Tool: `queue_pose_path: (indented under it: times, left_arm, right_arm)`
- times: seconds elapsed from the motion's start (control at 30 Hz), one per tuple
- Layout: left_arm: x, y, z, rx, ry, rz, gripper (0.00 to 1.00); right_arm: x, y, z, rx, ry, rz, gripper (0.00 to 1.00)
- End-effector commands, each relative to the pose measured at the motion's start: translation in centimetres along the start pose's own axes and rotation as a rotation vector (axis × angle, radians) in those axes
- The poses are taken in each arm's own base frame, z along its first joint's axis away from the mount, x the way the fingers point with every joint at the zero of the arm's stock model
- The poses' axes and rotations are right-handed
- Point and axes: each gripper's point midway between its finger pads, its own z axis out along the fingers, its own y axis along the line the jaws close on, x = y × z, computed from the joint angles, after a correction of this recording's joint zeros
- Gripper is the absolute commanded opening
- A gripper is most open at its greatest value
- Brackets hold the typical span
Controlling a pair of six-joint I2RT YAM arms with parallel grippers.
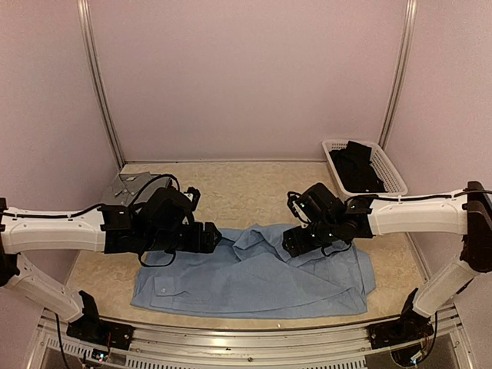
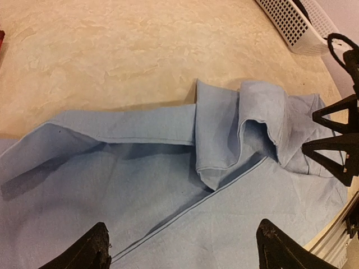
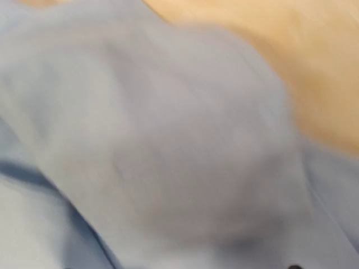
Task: Fold and stack the long sleeve shirts
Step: Move the 1/3-folded shirt to the center of the board, then pick up the 1/3-folded shirt from the center of the board.
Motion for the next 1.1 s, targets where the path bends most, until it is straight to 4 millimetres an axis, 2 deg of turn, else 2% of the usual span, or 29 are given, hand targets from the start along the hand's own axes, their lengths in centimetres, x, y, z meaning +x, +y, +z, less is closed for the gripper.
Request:
queue_pose_path:
  times: [0.0, 0.17, 0.4, 0.53, 0.6, 0.7, 0.87, 0.93, 1.07]
  left_arm:
    - [-3.0, -1.2, 0.2, 0.039, -0.081, 0.001, 0.86]
    - [-3.3, -0.1, 0.6, 0.037, -0.086, -0.044, 0.86]
    - [-3.0, 0.8, 1.0, 0.038, -0.08, -0.075, 0.86]
    - [-2.7, 1.1, 1.2, 0.037, -0.076, -0.079, 0.86]
    - [-2.6, 1.2, 1.3, 0.037, -0.074, -0.083, 0.86]
    - [-2.5, 1.2, 1.4, 0.041, -0.074, -0.086, 0.86]
    - [-2.4, 1.6, 1.6, 0.028, -0.074, -0.083, 0.86]
    - [-2.4, 2.0, 1.7, 0.019, -0.074, -0.082, 0.86]
    - [-2.6, 2.7, 2.1, 0.003, -0.074, -0.077, 0.86]
  right_arm:
    - [-2.9, 2.4, 1.5, -0.056, -0.045, -0.088, 0.79]
    - [-3.2, 3.6, 2.7, -0.053, -0.03, -0.133, 0.79]
    - [-3.6, 3.8, 4.7, 0.043, -0.002, -0.189, 0.78]
    - [-3.2, 2.2, 5.7, 0.205, 0.027, -0.223, 0.76]
    - [-3.1, 1.6, 5.8, 0.268, 0.034, -0.238, 0.72]
    - [-3.1, 0.8, 5.6, 0.333, 0.036, -0.255, 0.64]
    - [-3.5, -0.3, 4.5, 0.405, 0.021, -0.257, 0.37]
    - [-4.0, -0.8, 3.6, 0.432, 0.006, -0.257, 0.26]
    - [-5.9, -2.5, 0.6, 0.514, -0.039, -0.248, 0.05]
